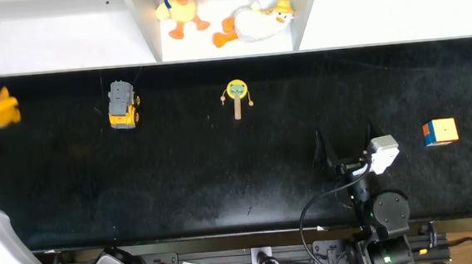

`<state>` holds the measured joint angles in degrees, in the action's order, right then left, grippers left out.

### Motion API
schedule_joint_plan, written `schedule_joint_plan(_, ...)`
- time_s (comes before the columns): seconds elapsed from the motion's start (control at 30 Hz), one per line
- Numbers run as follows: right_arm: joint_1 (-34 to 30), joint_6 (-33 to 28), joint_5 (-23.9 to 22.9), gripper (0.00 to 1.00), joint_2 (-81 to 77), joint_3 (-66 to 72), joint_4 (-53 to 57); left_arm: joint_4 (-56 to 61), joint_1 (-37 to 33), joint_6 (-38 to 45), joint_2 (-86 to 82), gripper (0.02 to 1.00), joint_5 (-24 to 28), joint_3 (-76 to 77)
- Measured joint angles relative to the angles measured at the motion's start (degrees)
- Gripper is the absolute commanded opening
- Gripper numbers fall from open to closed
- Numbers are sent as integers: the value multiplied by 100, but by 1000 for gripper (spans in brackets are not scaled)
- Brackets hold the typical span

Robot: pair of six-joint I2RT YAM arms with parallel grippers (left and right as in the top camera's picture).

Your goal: Store Toys

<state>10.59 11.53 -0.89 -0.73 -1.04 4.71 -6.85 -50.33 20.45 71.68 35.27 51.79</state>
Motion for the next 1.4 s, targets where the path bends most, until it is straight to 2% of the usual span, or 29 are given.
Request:
schedule_joint_plan(0.17, 0, 0, 2, 993, 0, 0, -2, 15, 898, -125, 214, 156, -625, 470)
schedule_joint_plan(0.3, 0, 0, -2, 993, 0, 0, -2, 81, 1285, -254, 634, 123, -861, 798)
schedule_joint_plan(0.7, 0, 0, 2, 996, 0, 0, 0, 1191, 1810, -542, 1810, 115, -1335, 1097)
schedule_joint_plan(1.4, 0, 0, 0, 996, 0, 0, -2, 2020, 2015, -730, 2771, 117, -1458, 1493)
